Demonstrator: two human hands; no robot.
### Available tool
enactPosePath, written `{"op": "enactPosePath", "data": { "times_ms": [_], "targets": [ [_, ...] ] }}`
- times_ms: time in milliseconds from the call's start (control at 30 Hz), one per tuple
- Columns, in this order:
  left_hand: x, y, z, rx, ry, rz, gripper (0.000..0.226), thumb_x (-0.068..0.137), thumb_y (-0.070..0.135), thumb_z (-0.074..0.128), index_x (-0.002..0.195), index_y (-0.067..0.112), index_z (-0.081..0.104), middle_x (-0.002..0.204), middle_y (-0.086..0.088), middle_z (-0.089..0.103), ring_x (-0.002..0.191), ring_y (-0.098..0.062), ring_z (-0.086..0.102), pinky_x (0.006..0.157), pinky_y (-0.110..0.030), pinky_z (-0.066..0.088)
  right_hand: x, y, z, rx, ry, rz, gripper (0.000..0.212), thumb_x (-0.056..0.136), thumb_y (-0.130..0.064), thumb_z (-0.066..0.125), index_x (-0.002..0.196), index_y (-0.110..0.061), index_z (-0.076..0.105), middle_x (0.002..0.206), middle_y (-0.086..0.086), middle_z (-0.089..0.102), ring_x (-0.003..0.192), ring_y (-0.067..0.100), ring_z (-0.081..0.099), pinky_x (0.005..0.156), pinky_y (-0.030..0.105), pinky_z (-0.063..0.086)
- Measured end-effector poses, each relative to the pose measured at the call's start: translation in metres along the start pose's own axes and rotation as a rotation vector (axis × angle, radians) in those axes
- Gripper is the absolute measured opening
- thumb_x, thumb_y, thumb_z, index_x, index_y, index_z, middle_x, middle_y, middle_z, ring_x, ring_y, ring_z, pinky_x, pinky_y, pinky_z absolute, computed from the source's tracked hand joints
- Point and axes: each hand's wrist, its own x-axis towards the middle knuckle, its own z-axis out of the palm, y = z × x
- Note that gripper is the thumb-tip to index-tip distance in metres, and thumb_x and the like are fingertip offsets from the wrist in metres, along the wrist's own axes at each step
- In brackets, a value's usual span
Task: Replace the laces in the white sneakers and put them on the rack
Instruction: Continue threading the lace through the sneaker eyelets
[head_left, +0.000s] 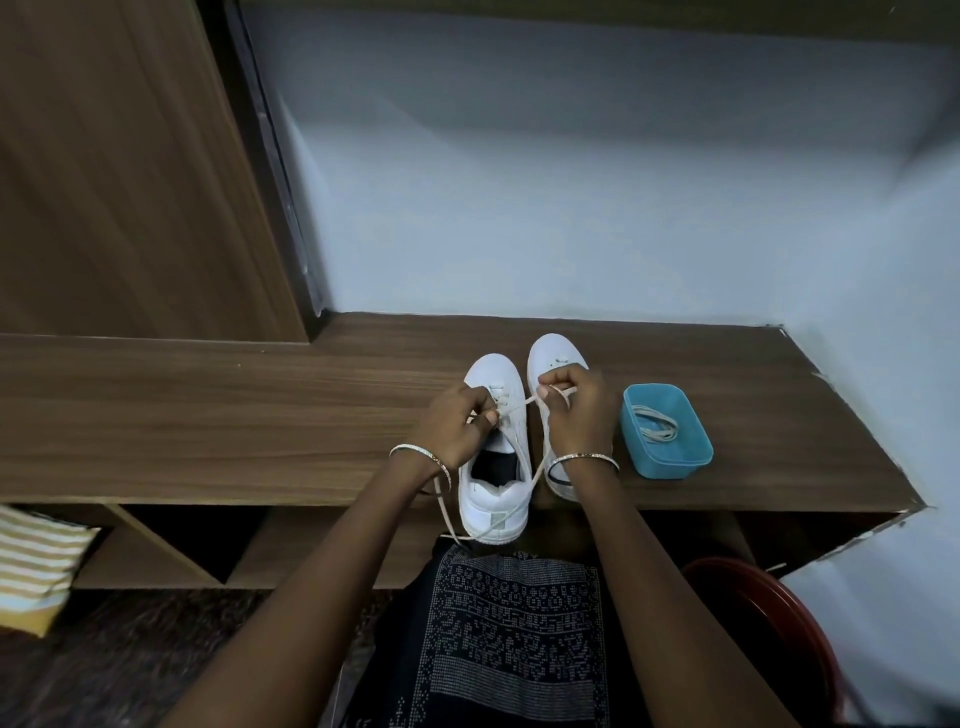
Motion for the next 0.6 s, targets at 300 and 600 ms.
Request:
{"op": "enactPosePath", "data": {
  "times_ms": [300, 600],
  "targets": [
    [0.001, 0.007, -0.004, -0.113, -0.019, -0.137, 0.024, 0.075, 0.034, 0.044, 0.062, 0.024, 0.062, 0.089, -0.014, 0.065, 0.090, -0.025, 0.057, 0.084, -0.037, 0.041, -0.025, -0.001, -0.016, -0.267, 0.002, -0.188, 0.022, 0.068, -0.014, 0.084, 0.077, -0.030, 0.072, 0.098, -0.007, 0.065, 0.104, 0.027, 0.052, 0.088, 0.042, 0.043],
    [-0.002, 0.008, -0.005, -0.079, 0.007, -0.057, 0.038, 0.079, 0.032, 0.042, 0.067, 0.002, 0.062, 0.073, -0.013, 0.061, 0.074, -0.020, 0.049, 0.069, -0.034, 0.037, -0.049, -0.008, 0.008, -0.248, -0.132, -0.176, 0.014, 0.073, -0.025, 0.082, 0.084, -0.029, 0.077, 0.105, -0.009, 0.064, 0.111, 0.026, 0.051, 0.090, 0.041, 0.041]
  ]
}}
